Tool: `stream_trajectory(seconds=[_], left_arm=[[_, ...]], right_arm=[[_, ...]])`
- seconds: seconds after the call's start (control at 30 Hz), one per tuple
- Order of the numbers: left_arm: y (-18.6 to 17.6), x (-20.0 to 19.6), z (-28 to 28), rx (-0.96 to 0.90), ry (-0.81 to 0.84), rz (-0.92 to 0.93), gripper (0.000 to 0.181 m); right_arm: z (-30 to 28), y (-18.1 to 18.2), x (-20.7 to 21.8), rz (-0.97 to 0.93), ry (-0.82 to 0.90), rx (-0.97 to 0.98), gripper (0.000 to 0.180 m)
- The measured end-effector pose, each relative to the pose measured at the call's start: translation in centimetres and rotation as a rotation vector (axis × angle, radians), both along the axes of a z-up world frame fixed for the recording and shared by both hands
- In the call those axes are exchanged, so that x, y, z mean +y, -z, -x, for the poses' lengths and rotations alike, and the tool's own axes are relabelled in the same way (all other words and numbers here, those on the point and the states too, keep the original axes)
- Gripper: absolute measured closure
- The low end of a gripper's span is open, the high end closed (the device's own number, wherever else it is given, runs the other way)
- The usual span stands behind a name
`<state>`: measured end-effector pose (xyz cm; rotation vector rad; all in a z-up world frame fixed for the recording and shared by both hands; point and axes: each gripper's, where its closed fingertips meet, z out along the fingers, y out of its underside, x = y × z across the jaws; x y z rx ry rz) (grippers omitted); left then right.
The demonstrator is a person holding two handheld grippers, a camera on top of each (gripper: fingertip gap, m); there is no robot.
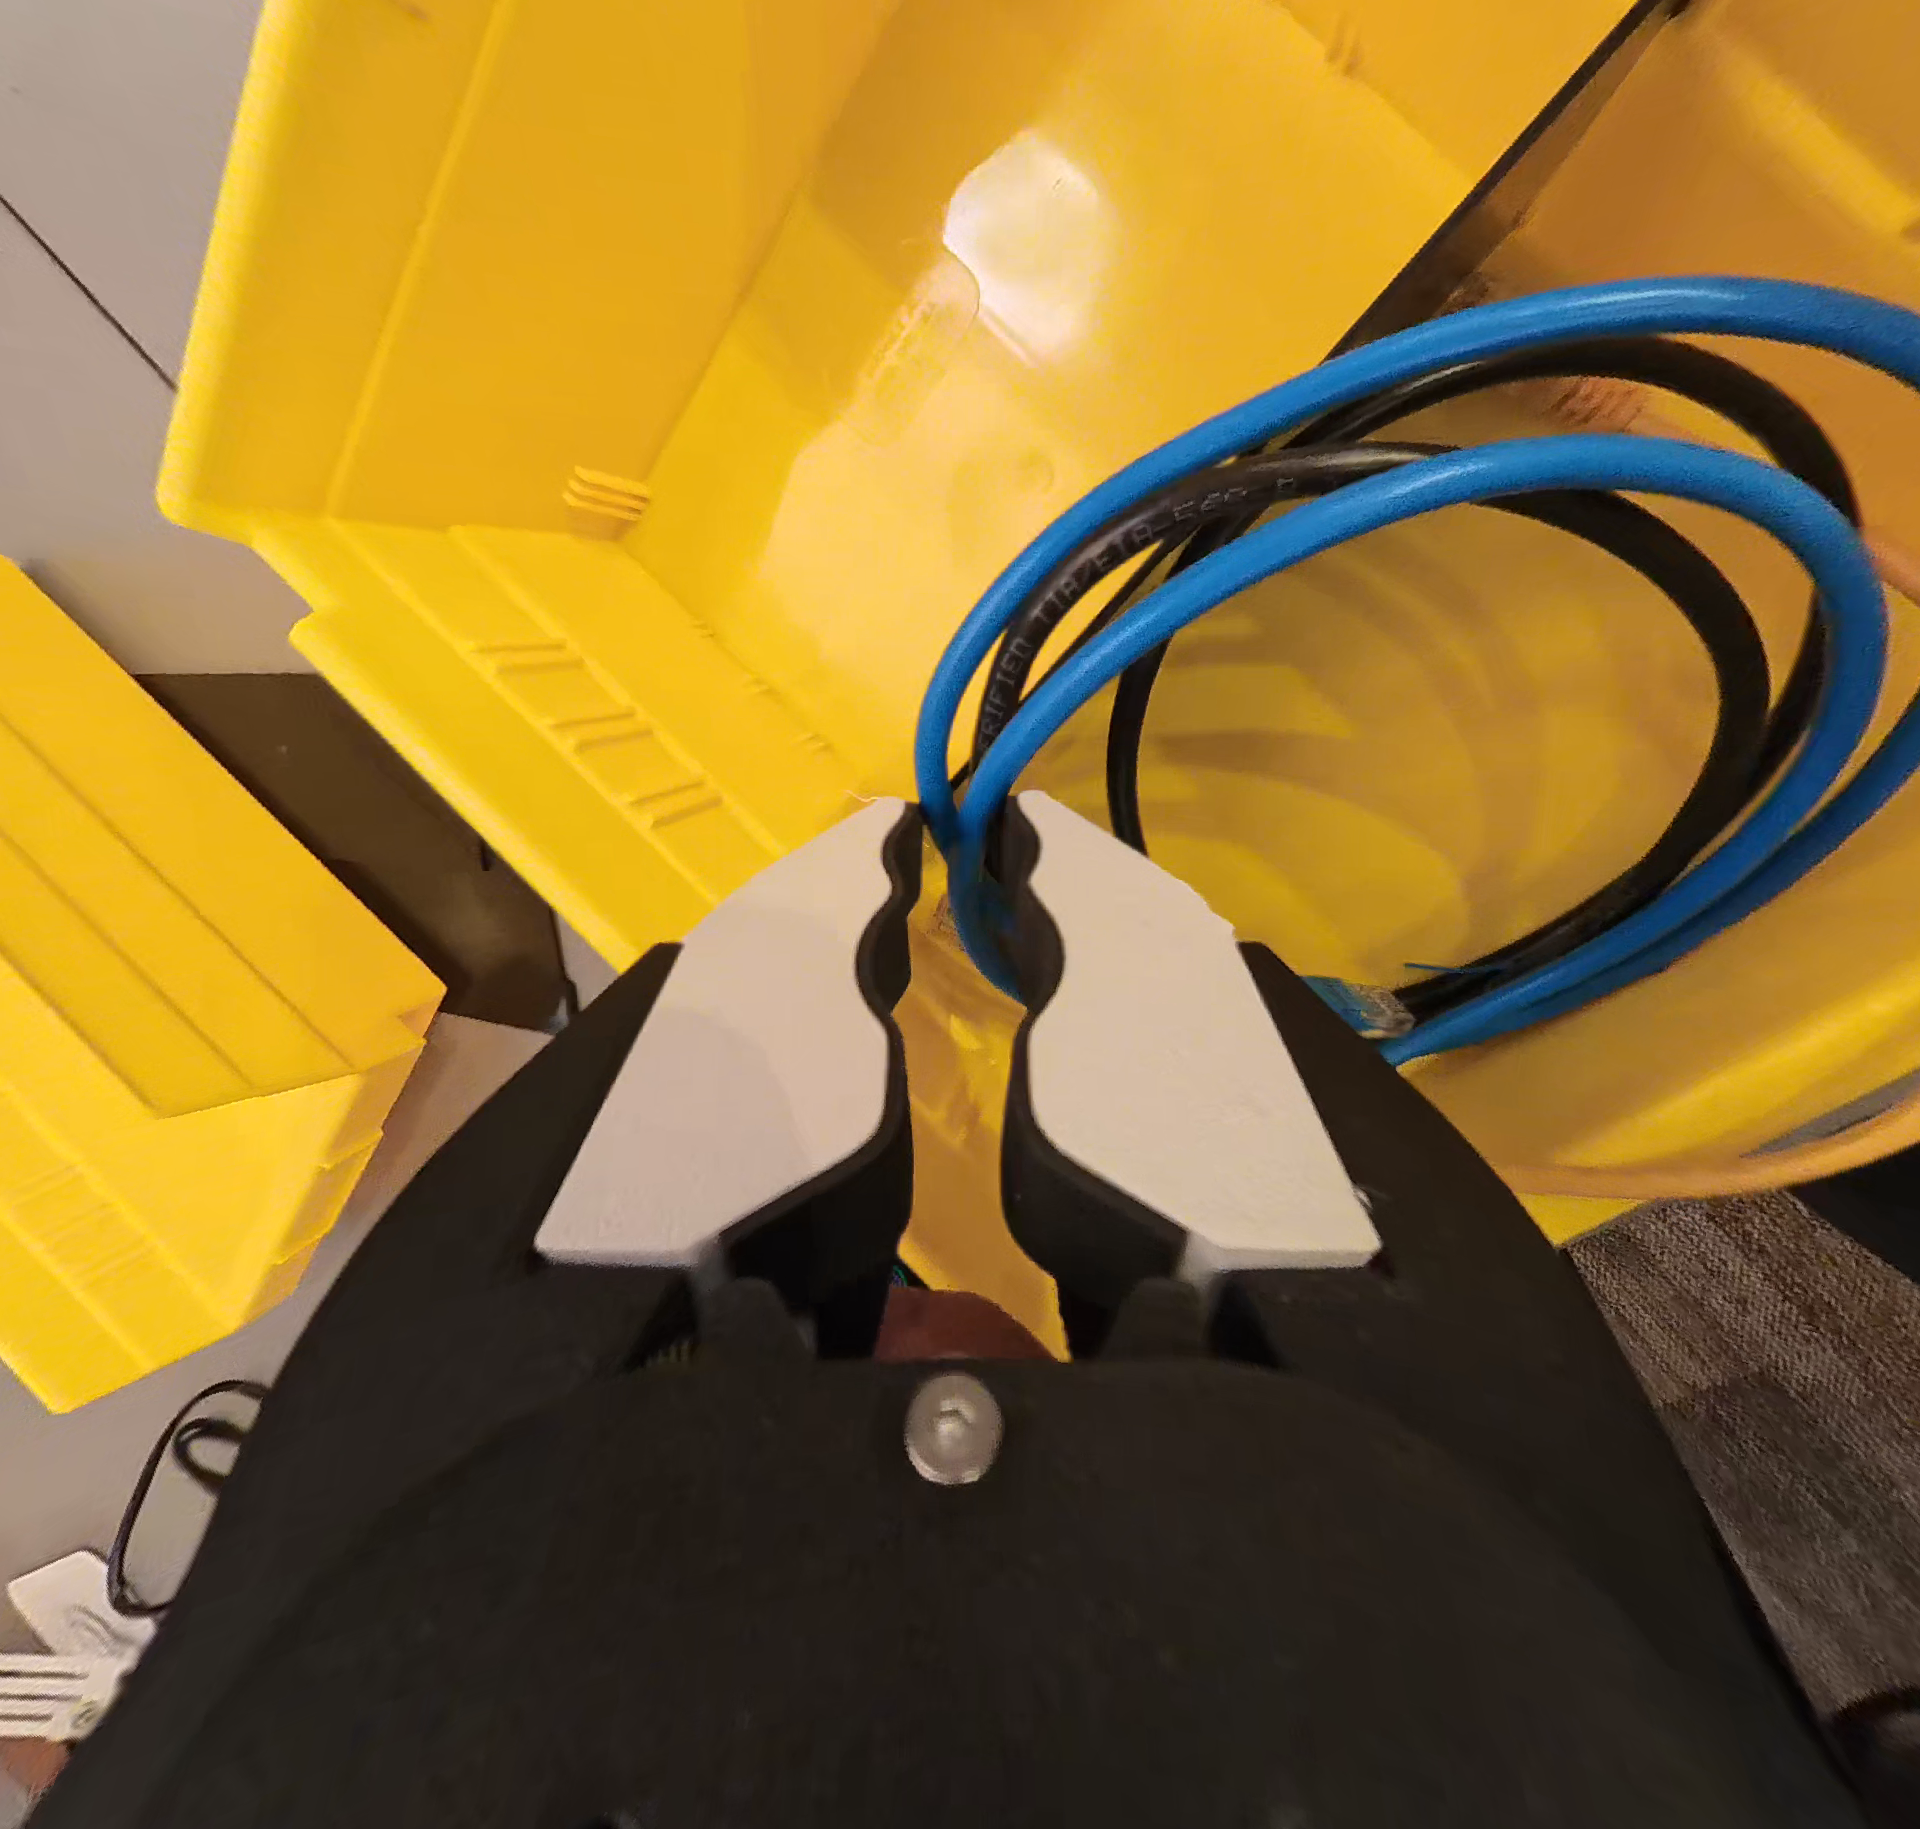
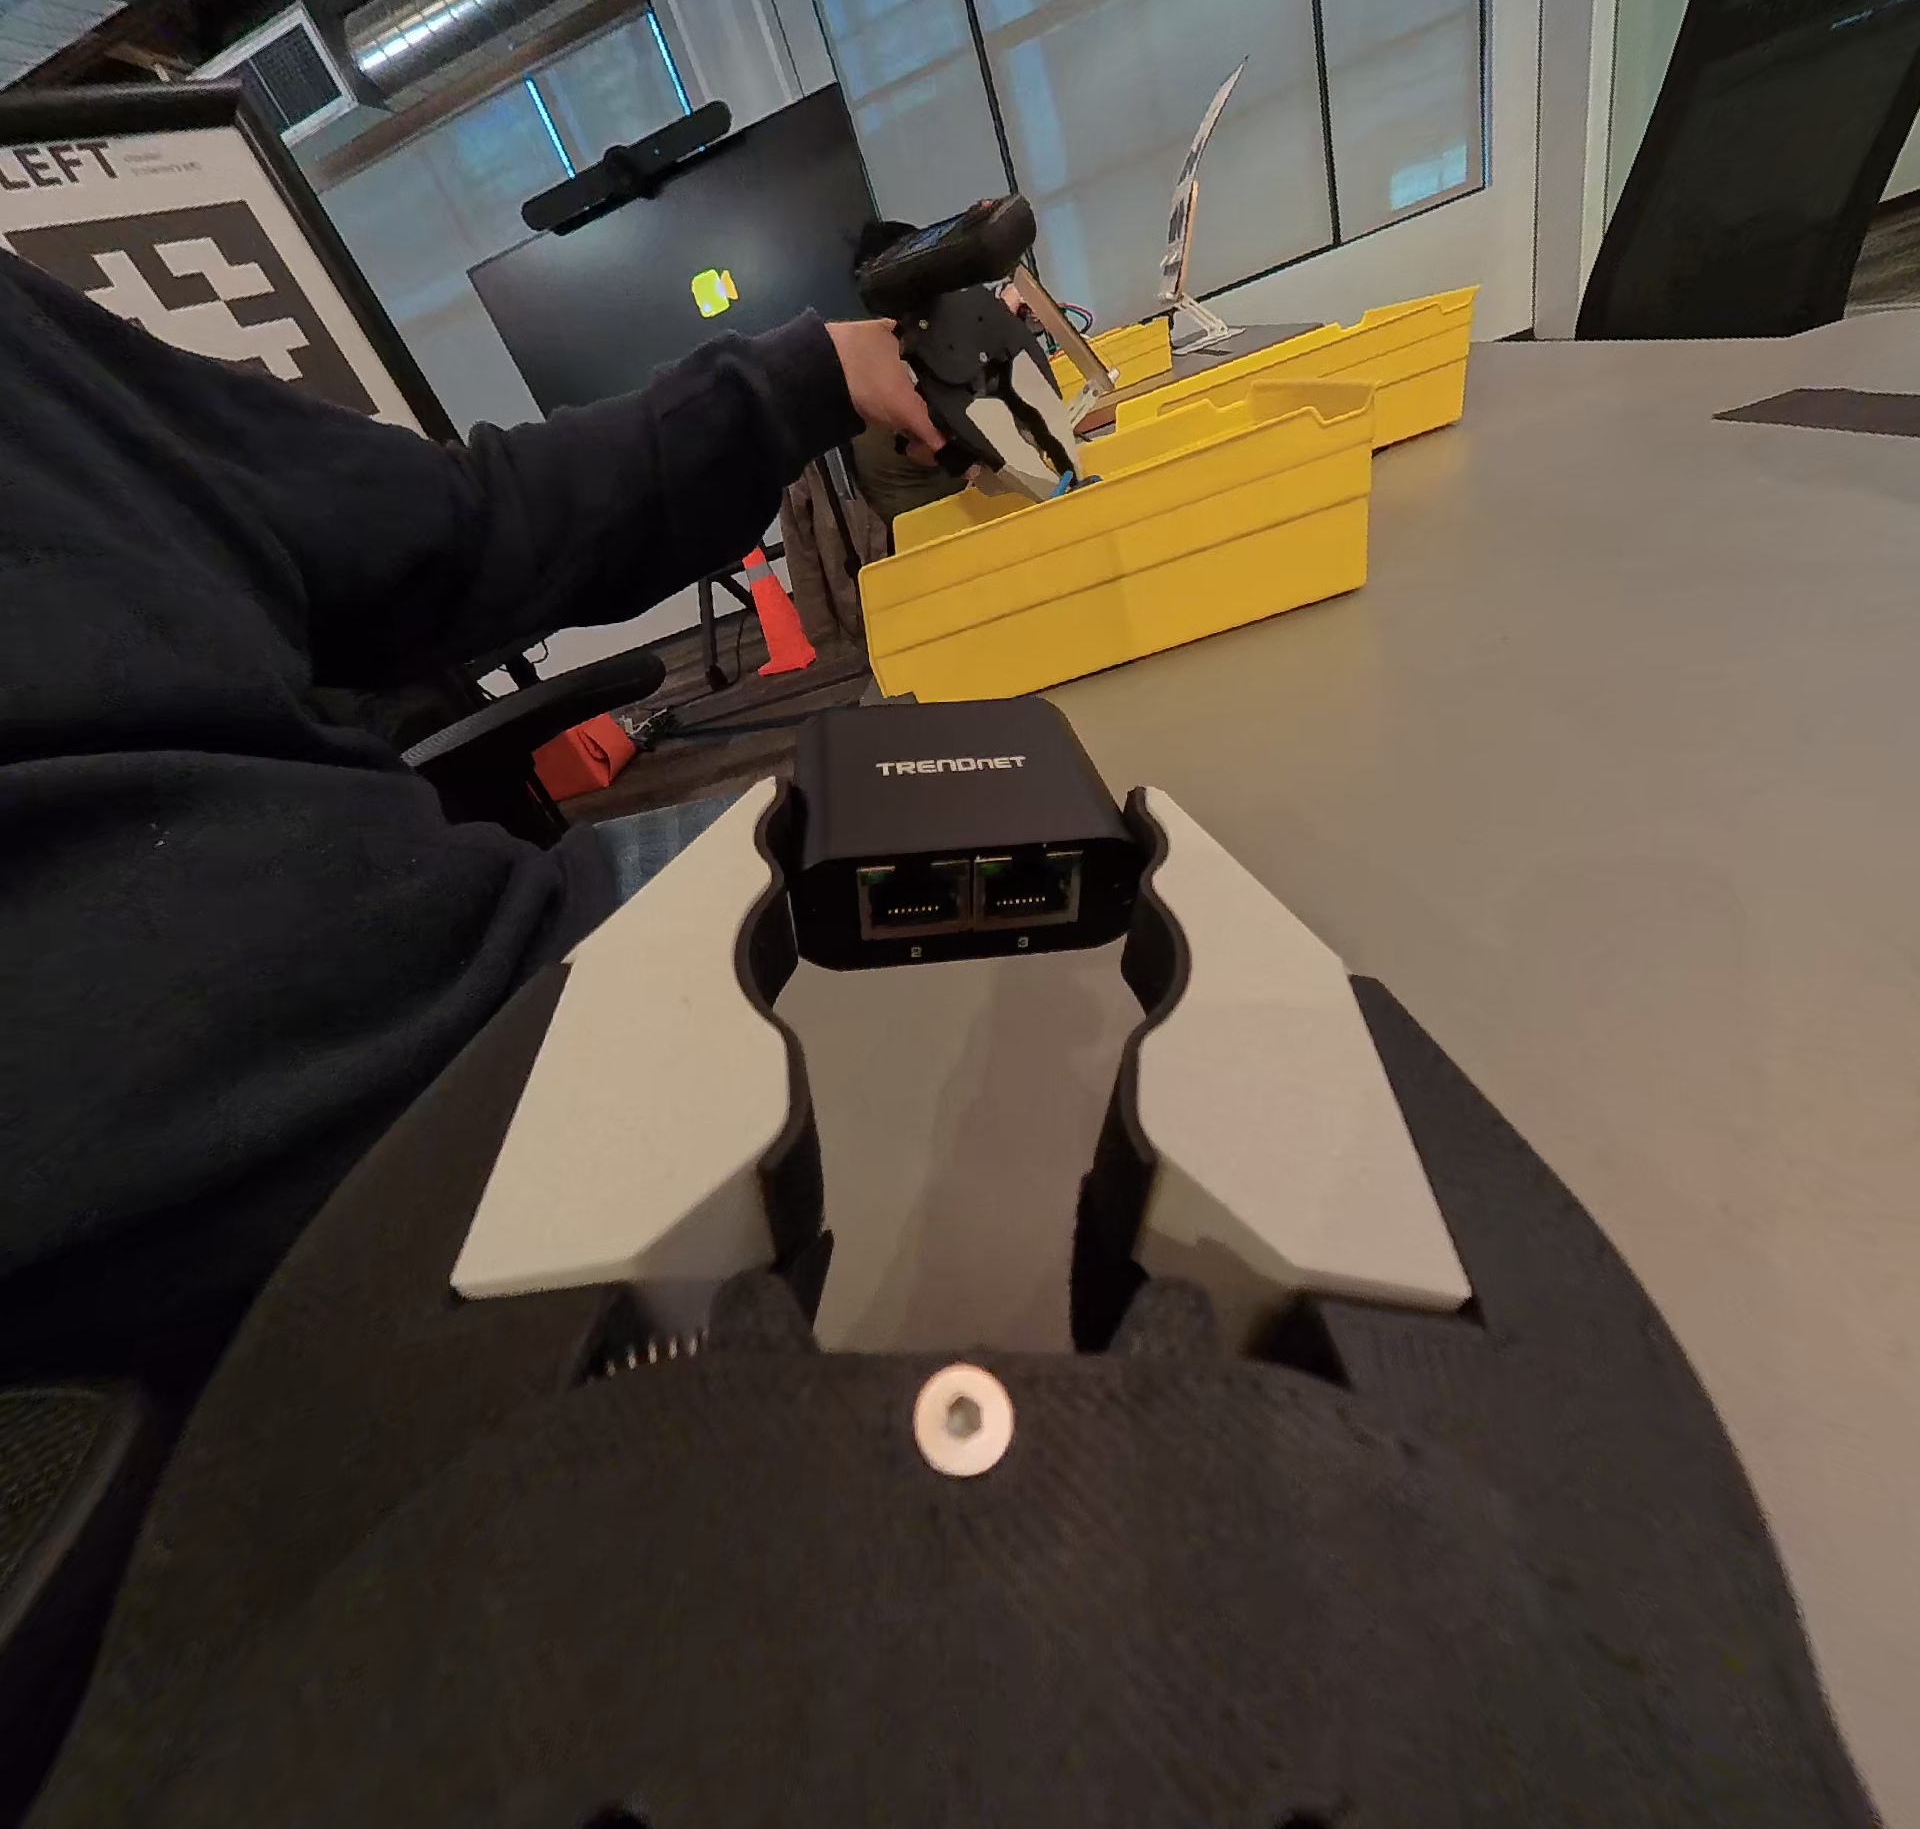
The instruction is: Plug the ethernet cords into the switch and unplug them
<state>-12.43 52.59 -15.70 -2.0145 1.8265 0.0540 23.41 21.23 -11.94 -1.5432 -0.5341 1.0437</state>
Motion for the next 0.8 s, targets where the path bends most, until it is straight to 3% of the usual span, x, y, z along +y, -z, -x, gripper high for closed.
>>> stream_trajectory(seconds=[0.53,0.57,0.63,0.8], left_arm=[[-1.7,-1.3,0.0,-0.018,0.038,-0.034,0.181],[-1.5,-1.1,0.1,-0.014,0.032,-0.044,0.179],[-1.0,-0.6,0.3,0.011,0.018,-0.067,0.149],[0.1,-0.3,0.2,0.015,0.022,-0.052,0.173]], right_arm=[[0.1,0.1,0.0,0.001,-0.006,-0.003,0.120],[0.1,0.0,0.0,0.000,-0.006,-0.003,0.120],[0.1,0.0,-0.1,-0.001,-0.005,-0.002,0.120],[0.1,0.0,-0.1,-0.002,-0.006,-0.001,0.120]])
